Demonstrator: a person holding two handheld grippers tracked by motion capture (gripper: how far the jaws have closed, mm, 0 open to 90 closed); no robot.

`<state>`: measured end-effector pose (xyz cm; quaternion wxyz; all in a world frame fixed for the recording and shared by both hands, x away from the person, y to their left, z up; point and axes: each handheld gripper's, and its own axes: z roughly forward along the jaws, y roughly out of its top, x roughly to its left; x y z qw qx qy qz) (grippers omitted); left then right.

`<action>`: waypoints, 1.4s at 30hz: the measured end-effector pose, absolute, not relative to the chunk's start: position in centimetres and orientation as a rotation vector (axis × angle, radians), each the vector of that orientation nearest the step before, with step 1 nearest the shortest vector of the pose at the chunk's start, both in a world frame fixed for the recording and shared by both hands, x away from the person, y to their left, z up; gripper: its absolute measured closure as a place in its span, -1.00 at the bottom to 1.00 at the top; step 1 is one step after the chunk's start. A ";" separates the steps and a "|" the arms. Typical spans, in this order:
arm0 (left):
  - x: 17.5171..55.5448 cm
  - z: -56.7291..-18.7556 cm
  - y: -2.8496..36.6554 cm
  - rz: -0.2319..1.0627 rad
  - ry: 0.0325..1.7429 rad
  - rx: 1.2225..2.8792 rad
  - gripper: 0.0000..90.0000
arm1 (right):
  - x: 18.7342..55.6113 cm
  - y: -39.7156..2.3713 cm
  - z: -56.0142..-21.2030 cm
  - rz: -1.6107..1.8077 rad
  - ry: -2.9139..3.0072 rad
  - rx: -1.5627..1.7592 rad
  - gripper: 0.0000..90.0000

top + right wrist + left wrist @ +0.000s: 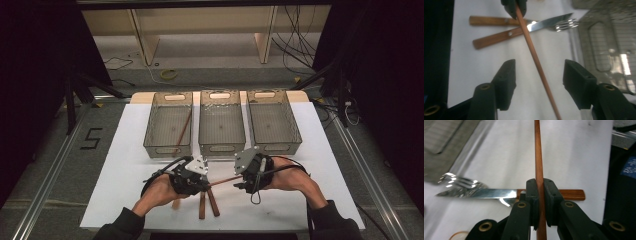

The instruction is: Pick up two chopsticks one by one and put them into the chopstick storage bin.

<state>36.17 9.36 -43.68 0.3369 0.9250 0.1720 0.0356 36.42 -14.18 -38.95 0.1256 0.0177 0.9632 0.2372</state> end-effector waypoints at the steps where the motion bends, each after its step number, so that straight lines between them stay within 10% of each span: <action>1: 36.4 -43.5 9.7 0.103 0.472 2.397 0.85 | 36.4 -14.4 -38.8 0.719 2.786 0.083 -0.07; 42: 41.9 -39.9 19.3 0.334 0.959 2.027 0.85 | 34.4 -19.7 -42.5 1.227 2.554 0.799 -0.34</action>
